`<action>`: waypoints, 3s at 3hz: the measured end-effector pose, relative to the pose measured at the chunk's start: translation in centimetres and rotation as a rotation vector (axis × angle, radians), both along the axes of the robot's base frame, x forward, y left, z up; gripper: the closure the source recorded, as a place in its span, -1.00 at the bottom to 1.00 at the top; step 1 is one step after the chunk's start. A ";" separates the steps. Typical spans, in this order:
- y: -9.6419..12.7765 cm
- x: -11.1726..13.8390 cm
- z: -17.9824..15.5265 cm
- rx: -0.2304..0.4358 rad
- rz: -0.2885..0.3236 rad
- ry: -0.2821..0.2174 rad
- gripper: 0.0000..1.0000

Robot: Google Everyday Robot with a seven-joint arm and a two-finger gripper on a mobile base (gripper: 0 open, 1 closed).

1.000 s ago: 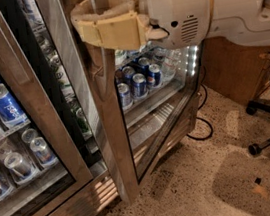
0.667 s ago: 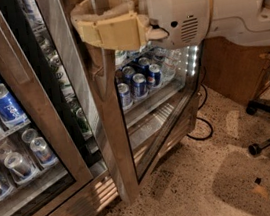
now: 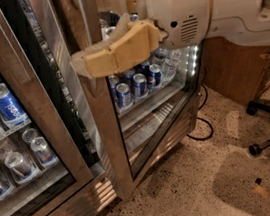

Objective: Open right fridge door

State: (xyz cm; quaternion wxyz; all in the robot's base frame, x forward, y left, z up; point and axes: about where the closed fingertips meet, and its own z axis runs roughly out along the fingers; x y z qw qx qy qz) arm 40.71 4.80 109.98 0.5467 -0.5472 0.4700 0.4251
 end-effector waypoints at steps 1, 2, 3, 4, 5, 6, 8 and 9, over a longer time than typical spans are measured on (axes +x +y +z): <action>-0.4 -1.2 0.7 -0.007 -0.054 -0.011 -1.00; -0.9 -2.4 1.2 -0.010 -0.103 -0.018 -1.00; -1.8 -4.2 1.4 -0.017 -0.198 -0.026 -1.00; -2.9 -6.4 2.2 -0.070 -0.323 -0.056 -1.00; -3.0 -8.8 3.1 -0.127 -0.401 -0.087 -1.00; -3.0 -8.8 3.1 -0.127 -0.401 -0.087 -1.00; -3.0 -8.8 3.1 -0.127 -0.401 -0.087 -1.00; -3.0 -8.8 3.1 -0.127 -0.401 -0.087 -1.00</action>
Offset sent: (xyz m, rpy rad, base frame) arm -0.0328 -0.0226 0.0124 -0.0082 -0.0123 -0.1726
